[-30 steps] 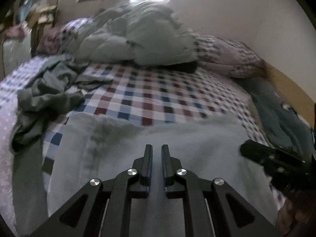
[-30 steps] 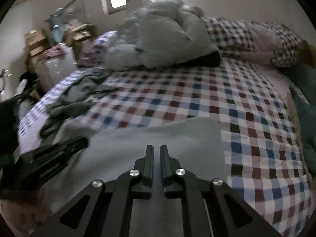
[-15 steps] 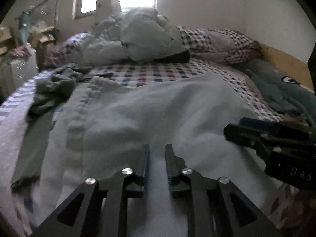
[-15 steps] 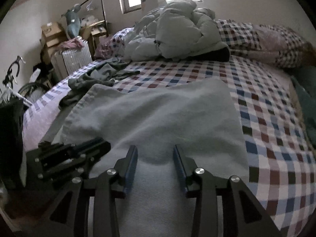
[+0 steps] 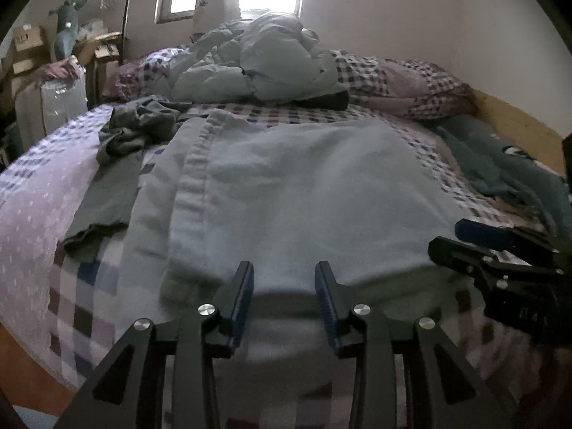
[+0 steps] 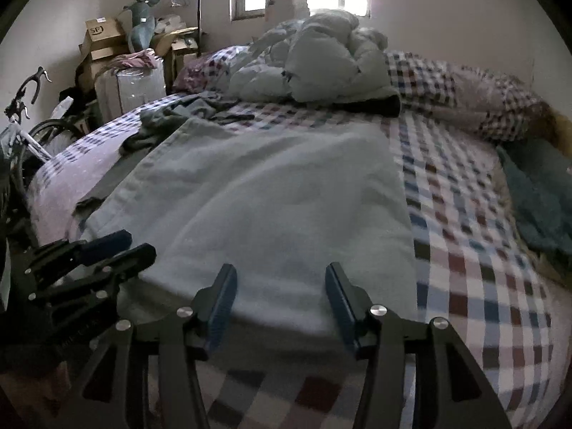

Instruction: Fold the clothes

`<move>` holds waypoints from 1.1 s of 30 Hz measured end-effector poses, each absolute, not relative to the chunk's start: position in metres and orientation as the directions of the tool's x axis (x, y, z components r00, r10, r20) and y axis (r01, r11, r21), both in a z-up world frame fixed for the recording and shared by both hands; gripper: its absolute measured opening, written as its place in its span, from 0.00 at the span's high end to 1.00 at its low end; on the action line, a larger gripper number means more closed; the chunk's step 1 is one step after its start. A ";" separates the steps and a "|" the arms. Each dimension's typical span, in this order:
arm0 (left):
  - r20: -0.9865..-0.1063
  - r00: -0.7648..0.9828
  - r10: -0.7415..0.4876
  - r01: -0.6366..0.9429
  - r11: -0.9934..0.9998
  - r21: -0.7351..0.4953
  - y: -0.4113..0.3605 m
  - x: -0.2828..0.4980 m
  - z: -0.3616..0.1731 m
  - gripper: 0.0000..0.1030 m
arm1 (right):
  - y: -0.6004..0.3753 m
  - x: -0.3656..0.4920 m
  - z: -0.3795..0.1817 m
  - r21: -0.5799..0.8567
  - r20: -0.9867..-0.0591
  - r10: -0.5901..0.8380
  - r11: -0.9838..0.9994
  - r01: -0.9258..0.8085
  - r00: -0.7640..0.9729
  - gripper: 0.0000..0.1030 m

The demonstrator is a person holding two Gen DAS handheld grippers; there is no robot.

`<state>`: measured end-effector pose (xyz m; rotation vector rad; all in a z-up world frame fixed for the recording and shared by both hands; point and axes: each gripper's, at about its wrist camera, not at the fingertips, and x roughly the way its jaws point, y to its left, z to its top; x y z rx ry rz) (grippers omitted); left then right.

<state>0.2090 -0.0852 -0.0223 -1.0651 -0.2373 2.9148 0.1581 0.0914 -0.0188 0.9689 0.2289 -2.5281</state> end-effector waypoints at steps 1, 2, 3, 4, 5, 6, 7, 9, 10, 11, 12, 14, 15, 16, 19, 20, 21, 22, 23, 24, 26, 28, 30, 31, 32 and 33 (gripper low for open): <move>-0.661 -0.744 0.092 0.029 -0.985 -0.170 -0.090 0.213 -0.024 0.60 | 0.095 0.162 -0.018 0.009 -0.671 -0.333 -0.897 0.442 -0.663 0.45; -0.683 -0.723 0.105 0.034 -0.982 -0.187 -0.094 0.217 -0.026 0.60 | 0.098 0.167 -0.017 0.020 -0.672 -0.340 -0.897 0.443 -0.658 0.44; -0.699 -0.706 0.117 0.040 -0.978 -0.205 -0.098 0.221 -0.028 0.60 | 0.102 0.171 -0.016 0.031 -0.674 -0.346 -0.896 0.442 -0.653 0.44; -0.700 -0.703 0.129 0.045 -0.973 -0.225 -0.102 0.224 -0.028 0.60 | 0.105 0.176 -0.015 0.042 -0.674 -0.351 -0.897 0.441 -0.650 0.44; -0.700 -0.700 0.141 0.051 -0.968 -0.246 -0.105 0.227 -0.028 0.60 | 0.108 0.180 -0.014 0.053 -0.673 -0.358 -0.896 0.440 -0.648 0.44; -0.698 -0.699 0.155 0.056 -0.961 -0.270 -0.109 0.231 -0.027 0.60 | 0.111 0.184 -0.012 0.070 -0.669 -0.370 -0.895 0.441 -0.645 0.44; -0.685 -0.706 0.177 0.057 -0.951 -0.304 -0.114 0.233 -0.024 0.60 | 0.115 0.186 -0.010 0.097 -0.664 -0.389 -0.892 0.442 -0.639 0.43; -0.659 -0.720 0.219 0.059 -0.926 -0.372 -0.123 0.239 -0.017 0.60 | 0.124 0.189 -0.005 0.166 -0.648 -0.435 -0.882 0.442 -0.625 0.43; -0.644 -0.726 0.240 0.059 -0.912 -0.406 -0.128 0.241 -0.014 0.60 | 0.130 0.189 -0.002 0.213 -0.633 -0.470 -0.870 0.446 -0.615 0.43; -0.629 -0.733 0.259 0.059 -0.897 -0.439 -0.133 0.244 -0.010 0.60 | 0.136 0.189 0.000 0.266 -0.614 -0.510 -0.852 0.450 -0.603 0.41; -0.612 -0.741 0.276 0.058 -0.881 -0.469 -0.138 0.247 -0.007 0.58 | 0.142 0.188 0.003 0.308 -0.594 -0.540 -0.837 0.452 -0.596 0.38; -0.576 -0.762 0.296 0.059 -0.854 -0.517 -0.147 0.252 -0.001 0.39 | 0.154 0.188 0.007 0.368 -0.555 -0.581 -0.813 0.451 -0.595 0.22; -0.561 -0.770 0.305 0.061 -0.839 -0.540 -0.152 0.253 0.002 0.28 | 0.158 0.187 0.009 0.388 -0.542 -0.594 -0.805 0.449 -0.595 0.21; -0.547 -0.776 0.314 0.063 -0.824 -0.563 -0.158 0.254 0.004 0.24 | 0.161 0.187 0.010 0.406 -0.534 -0.603 -0.797 0.447 -0.593 0.21; -0.521 -0.772 0.364 0.056 -0.778 -0.626 -0.175 0.246 0.007 0.21 | 0.171 0.185 0.012 0.452 -0.509 -0.630 -0.775 0.441 -0.587 0.20; -0.520 -0.757 0.396 0.049 -0.759 -0.649 -0.179 0.241 0.006 0.21 | 0.173 0.184 0.012 0.458 -0.505 -0.635 -0.771 0.442 -0.584 0.20; -0.528 -0.738 0.419 0.050 -0.747 -0.662 -0.184 0.235 0.005 0.21 | 0.175 0.184 0.013 0.462 -0.503 -0.639 -0.767 0.444 -0.581 0.20; -0.542 -0.728 0.419 0.057 -0.751 -0.657 -0.188 0.230 0.005 0.21 | 0.176 0.184 0.013 0.467 -0.499 -0.645 -0.763 0.447 -0.579 0.20; -0.556 -0.725 0.406 0.063 -0.765 -0.641 -0.191 0.227 0.007 0.21 | 0.178 0.184 0.014 0.471 -0.493 -0.651 -0.758 0.452 -0.577 0.20; -0.564 -0.729 0.388 0.067 -0.779 -0.624 -0.195 0.225 0.008 0.21 | 0.179 0.184 0.014 0.475 -0.488 -0.657 -0.752 0.456 -0.575 0.20; -0.586 -0.729 0.353 0.086 -0.802 -0.591 -0.204 0.218 0.008 0.21 | 0.182 0.183 0.015 0.479 -0.481 -0.661 -0.749 0.458 -0.577 0.20; -0.612 -0.714 0.340 0.102 -0.814 -0.572 -0.213 0.207 0.005 0.21 | 0.185 0.180 0.015 0.484 -0.481 -0.658 -0.750 0.451 -0.578 0.20; -0.632 -0.682 0.369 0.093 -0.813 -0.574 -0.217 0.194 -0.002 0.21 | 0.188 0.177 0.014 0.489 -0.484 -0.655 -0.752 0.441 -0.580 0.20; -0.641 -0.665 0.382 0.088 -0.813 -0.576 -0.219 0.187 -0.005 0.21 | 0.189 0.175 0.014 0.497 -0.483 -0.659 -0.749 0.439 -0.577 0.20; -0.650 -0.649 0.396 0.083 -0.812 -0.578 -0.221 0.180 -0.008 0.21 | 0.190 0.174 0.014 0.507 -0.479 -0.667 -0.741 0.440 -0.571 0.20; -0.657 -0.633 0.409 0.075 -0.813 -0.578 -0.222 0.173 -0.011 0.21 | 0.191 0.173 0.014 0.516 -0.476 -0.675 -0.734 0.442 -0.564 0.20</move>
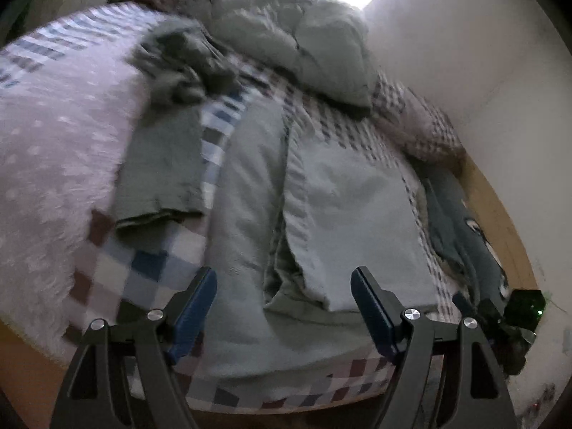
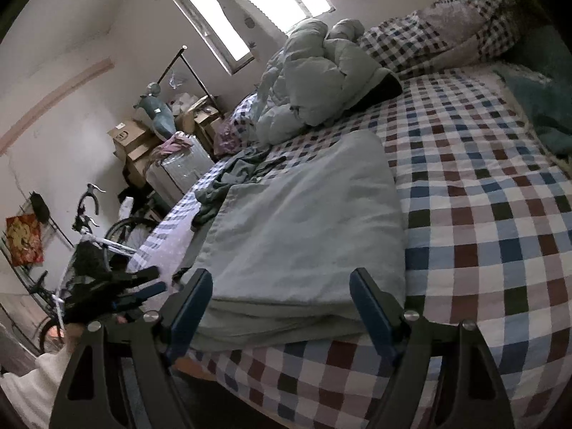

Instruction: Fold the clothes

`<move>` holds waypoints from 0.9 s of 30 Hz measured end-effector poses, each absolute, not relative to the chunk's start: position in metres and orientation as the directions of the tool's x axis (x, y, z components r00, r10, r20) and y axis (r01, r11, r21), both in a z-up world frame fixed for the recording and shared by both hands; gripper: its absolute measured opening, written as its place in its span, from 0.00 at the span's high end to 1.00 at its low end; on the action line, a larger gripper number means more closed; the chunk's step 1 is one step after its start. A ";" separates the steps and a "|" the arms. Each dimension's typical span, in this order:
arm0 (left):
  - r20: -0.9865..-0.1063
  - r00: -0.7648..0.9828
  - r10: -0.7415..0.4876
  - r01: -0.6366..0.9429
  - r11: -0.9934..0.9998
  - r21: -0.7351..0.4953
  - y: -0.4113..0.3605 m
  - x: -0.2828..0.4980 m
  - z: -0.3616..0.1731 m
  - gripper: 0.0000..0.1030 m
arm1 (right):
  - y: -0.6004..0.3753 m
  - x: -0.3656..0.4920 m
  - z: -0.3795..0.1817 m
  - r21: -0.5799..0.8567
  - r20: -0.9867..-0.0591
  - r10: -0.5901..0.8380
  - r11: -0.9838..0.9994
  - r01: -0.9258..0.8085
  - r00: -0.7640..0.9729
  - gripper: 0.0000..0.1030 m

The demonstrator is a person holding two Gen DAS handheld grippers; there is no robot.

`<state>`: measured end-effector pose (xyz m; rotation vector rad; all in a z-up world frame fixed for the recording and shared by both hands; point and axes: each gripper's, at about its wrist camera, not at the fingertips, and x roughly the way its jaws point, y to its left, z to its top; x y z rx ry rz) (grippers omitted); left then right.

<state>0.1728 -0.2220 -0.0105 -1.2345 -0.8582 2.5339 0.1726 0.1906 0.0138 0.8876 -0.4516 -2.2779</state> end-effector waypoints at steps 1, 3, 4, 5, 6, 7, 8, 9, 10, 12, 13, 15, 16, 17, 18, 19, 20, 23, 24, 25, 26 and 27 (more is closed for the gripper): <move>-0.661 -0.623 0.418 0.059 -0.818 -0.573 -0.220 0.165 -0.012 0.21 | 0.191 0.171 0.014 0.524 -0.471 -0.685 -0.724 0.448 -0.556 0.20; -0.671 -0.618 0.411 0.035 -0.838 -0.545 -0.217 0.153 -0.012 0.21 | 0.191 0.170 0.014 0.532 -0.465 -0.697 -0.713 0.456 -0.547 0.20; -0.675 -0.622 0.397 0.028 -0.850 -0.525 -0.217 0.148 -0.011 0.21 | 0.191 0.169 0.014 0.536 -0.464 -0.700 -0.709 0.458 -0.543 0.20; -0.680 -0.625 0.384 0.023 -0.861 -0.508 -0.217 0.143 -0.011 0.21 | 0.190 0.167 0.013 0.539 -0.465 -0.702 -0.708 0.456 -0.539 0.20; -0.685 -0.626 0.374 0.026 -0.867 -0.497 -0.218 0.138 -0.011 0.21 | 0.189 0.166 0.012 0.542 -0.468 -0.702 -0.708 0.453 -0.537 0.20; -0.689 -0.627 0.365 0.030 -0.872 -0.489 -0.221 0.134 -0.012 0.21 | 0.188 0.165 0.011 0.543 -0.472 -0.701 -0.709 0.450 -0.534 0.20; -0.687 -0.628 0.366 0.032 -0.869 -0.493 -0.225 0.128 -0.013 0.21 | 0.188 0.163 0.010 0.544 -0.476 -0.700 -0.710 0.447 -0.533 0.20; -0.682 -0.628 0.373 0.032 -0.864 -0.502 -0.229 0.123 -0.015 0.21 | 0.187 0.162 0.009 0.545 -0.480 -0.699 -0.711 0.444 -0.530 0.20; -0.673 -0.625 0.397 0.024 -0.851 -0.525 -0.233 0.118 -0.017 0.21 | 0.187 0.161 0.008 0.546 -0.483 -0.698 -0.712 0.441 -0.529 0.20; -0.652 -0.615 0.444 0.009 -0.822 -0.569 -0.240 0.108 -0.021 0.21 | 0.185 0.159 0.007 0.548 -0.487 -0.696 -0.714 0.435 -0.528 0.20; -0.645 -0.602 0.470 -0.001 -0.809 -0.588 -0.243 0.103 -0.024 0.21 | 0.184 0.157 0.005 0.551 -0.489 -0.696 -0.713 0.433 -0.525 0.20; -0.634 -0.581 0.511 -0.016 -0.786 -0.618 -0.247 0.094 -0.027 0.21 | 0.182 0.154 0.003 0.552 -0.496 -0.695 -0.715 0.429 -0.521 0.20; -0.627 -0.580 0.520 -0.015 -0.777 -0.630 -0.250 0.091 -0.029 0.21 | 0.180 0.153 0.002 0.551 -0.499 -0.694 -0.716 0.428 -0.519 0.20; -0.622 -0.578 0.528 -0.013 -0.768 -0.640 -0.254 0.088 -0.030 0.21 | 0.179 0.152 0.001 0.550 -0.502 -0.694 -0.717 0.428 -0.517 0.20; -0.618 -0.573 0.538 -0.008 -0.758 -0.652 -0.259 0.086 -0.032 0.21 | 0.177 0.151 0.000 0.551 -0.504 -0.694 -0.717 0.428 -0.514 0.20; -0.613 -0.569 0.548 0.000 -0.746 -0.666 -0.263 0.084 -0.035 0.21 | 0.176 0.150 -0.001 0.551 -0.506 -0.695 -0.716 0.429 -0.511 0.20; -0.608 -0.565 0.558 0.008 -0.733 -0.680 -0.268 0.082 -0.038 0.21 | 0.174 0.149 -0.001 0.550 -0.507 -0.696 -0.715 0.431 -0.508 0.20; -0.549 -0.553 0.627 0.003 -0.657 -0.754 -0.279 0.077 -0.044 0.21 | 0.168 0.148 -0.004 0.548 -0.511 -0.702 -0.711 0.442 -0.496 0.20; -0.524 -0.547 0.653 -0.004 -0.628 -0.778 -0.281 0.075 -0.046 0.21 | 0.166 0.148 -0.004 0.548 -0.513 -0.705 -0.708 0.445 -0.490 0.20; -0.509 -0.540 0.671 -0.013 -0.611 -0.791 -0.281 0.072 -0.047 0.21 | 0.163 0.148 -0.005 0.547 -0.514 -0.708 -0.706 0.450 -0.485 0.20; -0.494 -0.532 0.688 -0.021 -0.594 -0.804 -0.281 0.070 -0.048 0.20 | 0.161 0.148 -0.005 0.547 -0.515 -0.710 -0.703 0.454 -0.480 0.20; -0.481 -0.525 0.702 -0.029 -0.579 -0.815 -0.281 0.068 -0.050 0.20 | 0.159 0.148 -0.005 0.546 -0.515 -0.715 -0.699 0.462 -0.473 0.20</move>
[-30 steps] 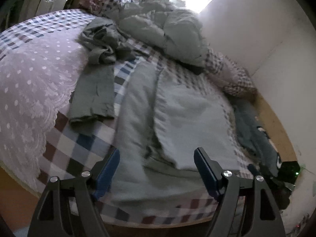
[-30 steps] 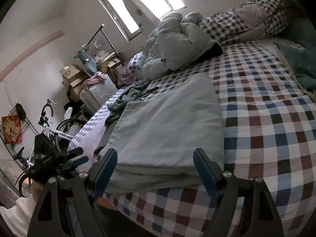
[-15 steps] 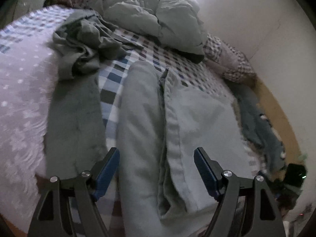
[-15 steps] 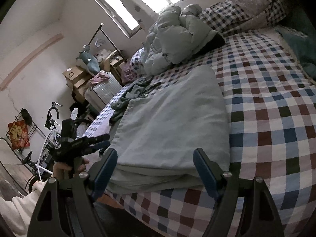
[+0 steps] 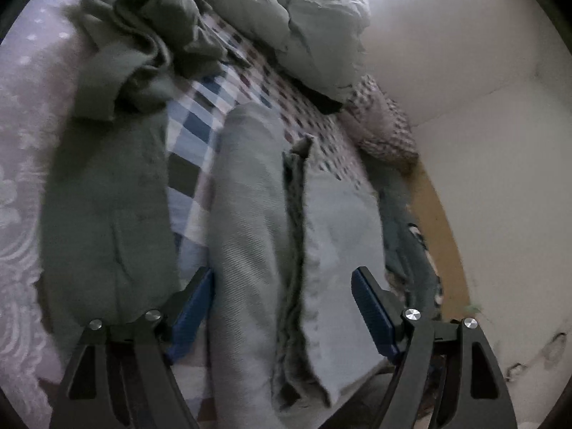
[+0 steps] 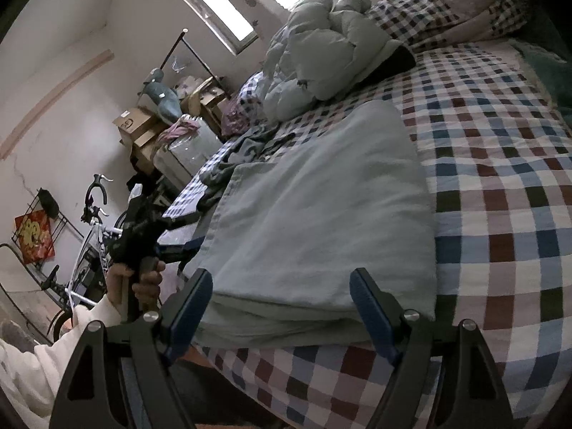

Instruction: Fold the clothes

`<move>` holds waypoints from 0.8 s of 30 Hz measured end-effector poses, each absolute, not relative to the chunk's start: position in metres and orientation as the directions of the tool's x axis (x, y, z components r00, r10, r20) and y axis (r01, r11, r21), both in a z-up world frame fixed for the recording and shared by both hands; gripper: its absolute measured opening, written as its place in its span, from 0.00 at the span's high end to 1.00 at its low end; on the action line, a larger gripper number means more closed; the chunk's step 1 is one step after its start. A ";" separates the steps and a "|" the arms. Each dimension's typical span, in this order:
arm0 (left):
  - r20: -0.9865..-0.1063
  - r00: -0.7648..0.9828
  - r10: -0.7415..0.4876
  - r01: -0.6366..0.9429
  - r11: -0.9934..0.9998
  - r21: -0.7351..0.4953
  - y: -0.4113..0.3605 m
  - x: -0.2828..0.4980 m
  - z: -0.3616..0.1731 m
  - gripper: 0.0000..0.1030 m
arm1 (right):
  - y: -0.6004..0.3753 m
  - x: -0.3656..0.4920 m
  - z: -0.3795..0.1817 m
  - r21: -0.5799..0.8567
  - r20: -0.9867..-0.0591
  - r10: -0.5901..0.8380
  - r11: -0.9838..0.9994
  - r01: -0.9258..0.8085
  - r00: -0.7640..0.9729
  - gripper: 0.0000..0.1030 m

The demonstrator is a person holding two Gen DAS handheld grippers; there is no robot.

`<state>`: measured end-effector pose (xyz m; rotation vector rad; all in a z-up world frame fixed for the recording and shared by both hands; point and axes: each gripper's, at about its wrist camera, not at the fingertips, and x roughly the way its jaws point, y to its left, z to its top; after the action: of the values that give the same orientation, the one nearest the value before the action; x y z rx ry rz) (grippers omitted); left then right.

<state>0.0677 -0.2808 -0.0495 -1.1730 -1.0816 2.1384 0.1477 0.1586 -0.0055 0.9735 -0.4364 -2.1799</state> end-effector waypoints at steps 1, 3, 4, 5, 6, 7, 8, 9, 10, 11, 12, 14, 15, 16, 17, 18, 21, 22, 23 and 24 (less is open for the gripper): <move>-0.478 -0.518 0.709 -0.037 -0.577 -0.816 -0.280 0.066 -0.050 0.19 | 0.156 0.148 -0.006 0.544 -0.514 -0.719 -0.695 0.470 -0.467 0.20; -0.484 -0.499 0.719 -0.057 -0.584 -0.810 -0.278 0.062 -0.051 0.18 | 0.153 0.150 -0.006 0.539 -0.517 -0.723 -0.691 0.482 -0.458 0.20; -0.491 -0.488 0.721 -0.066 -0.592 -0.803 -0.276 0.060 -0.051 0.18 | 0.152 0.150 -0.006 0.538 -0.518 -0.725 -0.689 0.487 -0.454 0.20; -0.514 -0.475 0.715 -0.073 -0.613 -0.787 -0.273 0.059 -0.050 0.17 | 0.151 0.150 -0.006 0.537 -0.519 -0.727 -0.687 0.489 -0.450 0.20; -0.534 -0.464 0.707 -0.073 -0.631 -0.772 -0.270 0.058 -0.050 0.17 | 0.151 0.150 -0.005 0.538 -0.519 -0.727 -0.686 0.490 -0.449 0.20; -0.551 -0.457 0.698 -0.077 -0.649 -0.757 -0.267 0.057 -0.049 0.17 | 0.151 0.150 -0.005 0.539 -0.517 -0.728 -0.686 0.489 -0.451 0.20; -0.569 -0.449 0.689 -0.081 -0.665 -0.742 -0.264 0.056 -0.048 0.17 | 0.152 0.149 -0.004 0.540 -0.515 -0.727 -0.686 0.487 -0.454 0.20; -0.584 -0.442 0.681 -0.083 -0.679 -0.729 -0.261 0.056 -0.047 0.17 | 0.155 0.147 -0.002 0.540 -0.514 -0.726 -0.688 0.485 -0.457 0.20; -0.593 -0.437 0.676 -0.081 -0.686 -0.723 -0.260 0.055 -0.047 0.17 | 0.158 0.144 0.001 0.539 -0.514 -0.723 -0.690 0.483 -0.461 0.20; -0.601 -0.434 0.671 -0.078 -0.693 -0.717 -0.259 0.054 -0.046 0.17 | 0.161 0.142 0.003 0.537 -0.515 -0.721 -0.693 0.481 -0.464 0.20; -0.607 -0.433 0.667 -0.074 -0.697 -0.713 -0.258 0.053 -0.045 0.17 | 0.165 0.138 0.005 0.531 -0.524 -0.711 -0.703 0.473 -0.469 0.20; -0.620 -0.435 0.653 -0.069 -0.711 -0.700 -0.255 0.052 -0.043 0.17 | 0.175 0.127 0.008 0.510 -0.555 -0.677 -0.736 0.446 -0.482 0.20; -0.626 -0.439 0.644 -0.068 -0.719 -0.692 -0.253 0.053 -0.043 0.17 | 0.181 0.121 0.009 0.503 -0.570 -0.662 -0.749 0.431 -0.486 0.20; -0.631 -0.444 0.636 -0.069 -0.727 -0.683 -0.251 0.053 -0.042 0.17 | 0.187 0.113 0.007 0.503 -0.587 -0.648 -0.762 0.409 -0.485 0.20; -0.633 -0.449 0.630 -0.073 -0.732 -0.677 -0.249 0.052 -0.042 0.17 | 0.193 0.105 0.004 0.503 -0.607 -0.634 -0.773 0.386 -0.479 0.20; -0.629 -0.453 0.632 -0.073 -0.729 -0.680 -0.248 0.050 -0.042 0.17 | 0.198 0.097 0.001 0.506 -0.624 -0.626 -0.780 0.368 -0.467 0.20; -0.613 -0.460 0.642 -0.074 -0.716 -0.694 -0.249 0.045 -0.043 0.17 | 0.209 0.075 -0.010 0.544 -0.639 -0.648 -0.761 0.352 -0.414 0.20; -0.607 -0.460 0.648 -0.073 -0.709 -0.702 -0.250 0.042 -0.043 0.17 | 0.211 0.069 -0.014 0.564 -0.634 -0.666 -0.746 0.354 -0.393 0.20; -0.600 -0.461 0.654 -0.072 -0.701 -0.709 -0.250 0.040 -0.044 0.17 | 0.211 0.062 -0.018 0.580 -0.632 -0.681 -0.732 0.357 -0.369 0.20; -0.593 -0.461 0.660 -0.072 -0.694 -0.716 -0.251 0.038 -0.044 0.17 | 0.210 0.054 -0.023 0.594 -0.633 -0.694 -0.719 0.361 -0.342 0.20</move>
<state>0.0377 -0.2510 -0.0444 -1.2794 -0.8688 2.1845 0.0543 0.2096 -0.0230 1.2272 -0.4652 -2.0919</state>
